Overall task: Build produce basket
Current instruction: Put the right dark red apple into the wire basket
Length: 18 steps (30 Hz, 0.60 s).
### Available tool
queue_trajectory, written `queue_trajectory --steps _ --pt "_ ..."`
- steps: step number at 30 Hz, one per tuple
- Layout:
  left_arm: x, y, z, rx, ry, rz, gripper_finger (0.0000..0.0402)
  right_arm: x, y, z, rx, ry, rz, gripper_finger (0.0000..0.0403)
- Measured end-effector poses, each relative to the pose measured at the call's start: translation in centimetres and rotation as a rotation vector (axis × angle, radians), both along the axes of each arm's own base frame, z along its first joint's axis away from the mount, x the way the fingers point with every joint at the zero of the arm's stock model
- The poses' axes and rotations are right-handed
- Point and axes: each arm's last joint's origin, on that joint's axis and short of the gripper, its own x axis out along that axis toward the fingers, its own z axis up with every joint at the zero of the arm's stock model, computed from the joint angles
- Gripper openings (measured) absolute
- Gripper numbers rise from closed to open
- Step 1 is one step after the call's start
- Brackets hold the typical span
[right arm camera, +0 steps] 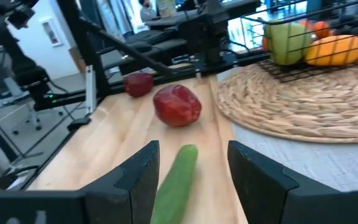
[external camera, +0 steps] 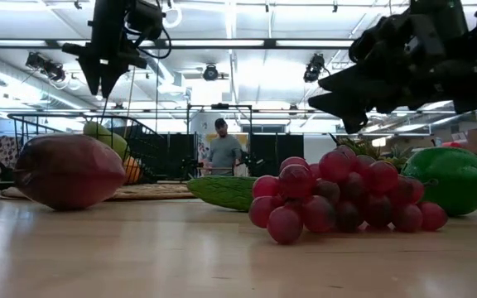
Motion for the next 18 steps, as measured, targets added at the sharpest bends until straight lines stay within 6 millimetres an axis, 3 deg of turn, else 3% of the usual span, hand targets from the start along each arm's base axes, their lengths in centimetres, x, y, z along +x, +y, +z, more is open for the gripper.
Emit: queue_trajectory --steps 8,18 --pt "1.6 -0.8 -0.8 -0.135 -0.048 -0.106 0.0210 0.1 -1.4 -0.1 -0.006 0.010 -0.060 0.0196" --pt "6.1 -6.4 -1.8 -0.242 -0.089 -0.247 0.0240 0.1 -2.9 -0.1 -0.014 0.015 -0.100 0.0196"
